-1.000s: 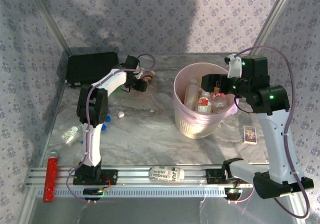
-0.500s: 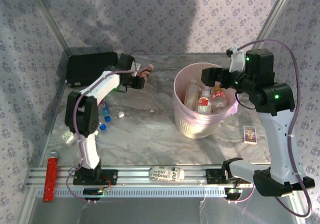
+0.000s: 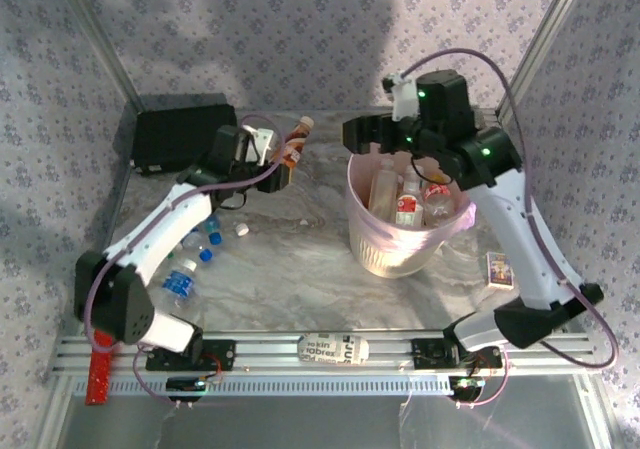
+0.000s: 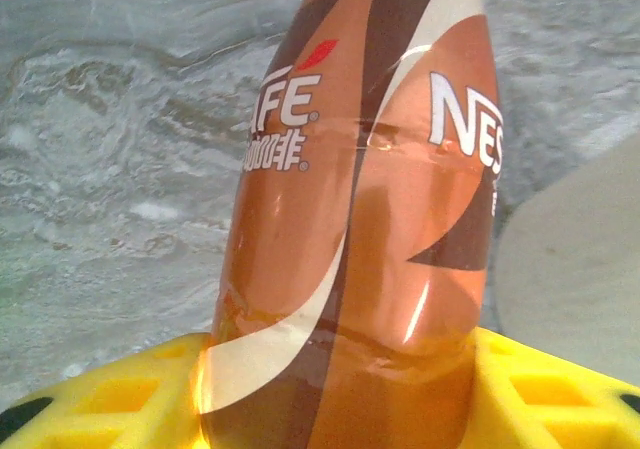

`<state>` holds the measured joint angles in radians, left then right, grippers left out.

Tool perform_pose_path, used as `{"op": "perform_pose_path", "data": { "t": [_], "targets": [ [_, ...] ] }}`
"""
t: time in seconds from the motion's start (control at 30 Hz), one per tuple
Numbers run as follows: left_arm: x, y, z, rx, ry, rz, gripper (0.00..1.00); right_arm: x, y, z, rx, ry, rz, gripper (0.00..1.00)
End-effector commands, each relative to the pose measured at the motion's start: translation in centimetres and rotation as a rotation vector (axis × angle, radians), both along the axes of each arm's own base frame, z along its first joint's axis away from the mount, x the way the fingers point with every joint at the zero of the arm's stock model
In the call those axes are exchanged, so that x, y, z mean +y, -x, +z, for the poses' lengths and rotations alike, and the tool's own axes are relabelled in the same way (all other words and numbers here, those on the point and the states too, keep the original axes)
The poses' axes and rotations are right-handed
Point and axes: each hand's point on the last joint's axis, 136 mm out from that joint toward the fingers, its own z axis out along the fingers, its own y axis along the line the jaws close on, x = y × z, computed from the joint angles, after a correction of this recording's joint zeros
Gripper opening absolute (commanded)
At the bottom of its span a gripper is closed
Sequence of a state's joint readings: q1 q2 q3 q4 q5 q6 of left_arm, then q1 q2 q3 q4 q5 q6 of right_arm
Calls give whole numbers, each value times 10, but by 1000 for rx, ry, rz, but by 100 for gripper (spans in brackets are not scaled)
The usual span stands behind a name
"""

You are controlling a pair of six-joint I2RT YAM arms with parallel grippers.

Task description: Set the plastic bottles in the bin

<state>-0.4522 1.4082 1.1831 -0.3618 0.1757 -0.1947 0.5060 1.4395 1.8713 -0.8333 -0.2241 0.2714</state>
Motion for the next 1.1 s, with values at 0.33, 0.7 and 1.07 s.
{"op": "perform_pose_path", "data": {
  "t": [0.33,0.7,1.07],
  "targets": [
    [-37,51,108,-281,340,-72,34,94,-41,-4,55,-164,173,89],
    [-45,56,112,-277,355,-97,35,104,-55,-18,85,-167,178,53],
    [-50,65,108,-242,356,-117,61,90,-57,-6,57,-164,175,38]
  ]
}}
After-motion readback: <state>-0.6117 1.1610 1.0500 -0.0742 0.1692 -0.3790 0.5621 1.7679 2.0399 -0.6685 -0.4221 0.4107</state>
